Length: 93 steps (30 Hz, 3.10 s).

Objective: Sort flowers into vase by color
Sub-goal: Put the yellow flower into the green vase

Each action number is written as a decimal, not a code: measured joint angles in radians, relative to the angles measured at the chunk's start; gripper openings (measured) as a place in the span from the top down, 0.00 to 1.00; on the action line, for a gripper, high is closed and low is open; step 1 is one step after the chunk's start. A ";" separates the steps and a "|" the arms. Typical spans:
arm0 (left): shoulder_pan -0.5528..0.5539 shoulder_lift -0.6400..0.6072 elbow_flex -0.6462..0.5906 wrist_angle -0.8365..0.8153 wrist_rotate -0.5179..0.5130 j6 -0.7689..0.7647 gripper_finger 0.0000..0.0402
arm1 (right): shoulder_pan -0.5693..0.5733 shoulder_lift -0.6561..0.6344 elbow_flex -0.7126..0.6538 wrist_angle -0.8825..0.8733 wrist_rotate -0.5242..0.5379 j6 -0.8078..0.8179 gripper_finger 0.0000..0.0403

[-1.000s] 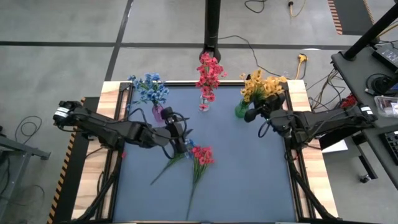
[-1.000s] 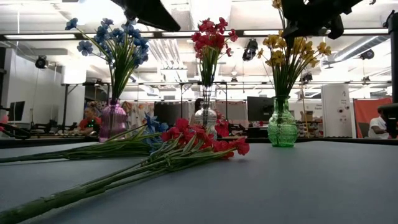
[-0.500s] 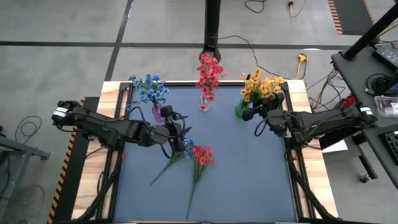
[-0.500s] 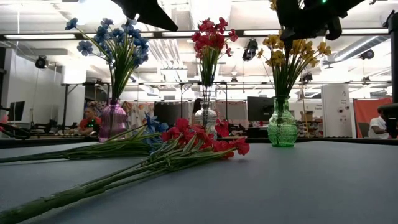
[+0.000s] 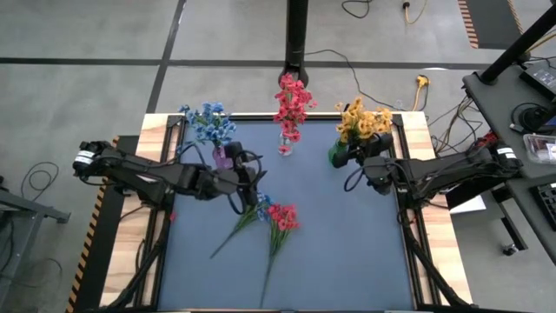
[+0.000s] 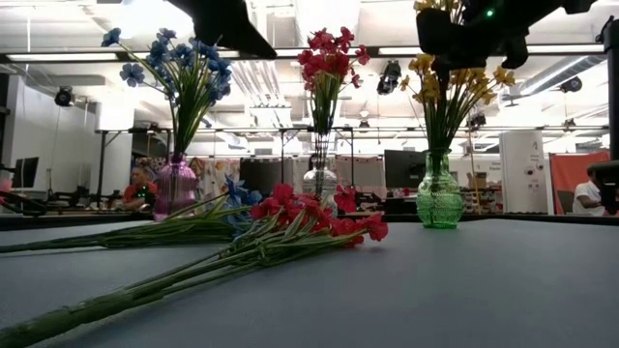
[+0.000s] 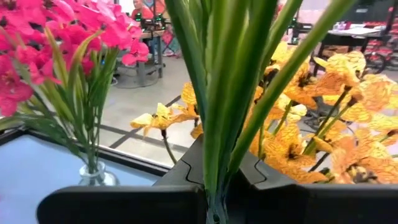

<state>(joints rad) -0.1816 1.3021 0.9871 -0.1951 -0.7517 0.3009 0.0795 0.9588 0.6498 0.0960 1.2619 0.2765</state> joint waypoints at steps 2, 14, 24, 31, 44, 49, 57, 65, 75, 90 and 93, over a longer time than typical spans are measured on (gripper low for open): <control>0.006 0.004 0.000 0.000 0.001 0.000 0.48 | 0.000 0.002 0.000 -0.001 0.019 0.000 0.96; 0.010 0.012 0.000 -0.022 0.001 0.001 0.48 | 0.000 0.006 0.000 -0.008 0.024 -0.007 0.96; 0.010 0.012 0.000 -0.101 0.002 -0.029 0.48 | -0.006 0.012 -0.002 -0.009 0.022 -0.003 0.96; 0.010 0.012 0.000 -0.097 0.002 -0.027 0.48 | -0.010 0.012 -0.002 -0.008 0.022 0.003 0.96; 0.010 0.011 0.000 -0.097 0.002 -0.025 0.48 | -0.011 0.012 -0.016 -0.008 0.022 0.039 0.96; 0.010 0.011 0.000 -0.097 0.002 -0.025 0.48 | -0.011 0.012 -0.016 -0.015 0.019 0.039 0.96; 0.010 0.011 0.000 -0.094 0.002 -0.025 0.48 | -0.011 0.020 -0.018 -0.022 0.013 0.037 0.96; 0.010 0.011 0.000 -0.089 0.002 -0.025 0.48 | -0.011 0.058 -0.018 -0.039 0.013 0.047 0.96; 0.010 0.011 0.000 -0.090 0.002 -0.025 0.48 | -0.011 0.115 -0.018 -0.037 -0.013 0.072 0.96; 0.010 0.011 0.000 -0.089 0.002 -0.026 0.48 | -0.021 0.124 -0.018 -0.039 -0.013 0.064 0.96; 0.010 0.011 0.000 -0.089 0.002 -0.026 0.48 | -0.021 0.124 -0.018 -0.039 -0.013 0.063 0.96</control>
<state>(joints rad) -0.1719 1.3128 0.9867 -0.2845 -0.7494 0.2752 0.0582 1.0832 0.6315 0.0570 1.2484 0.3394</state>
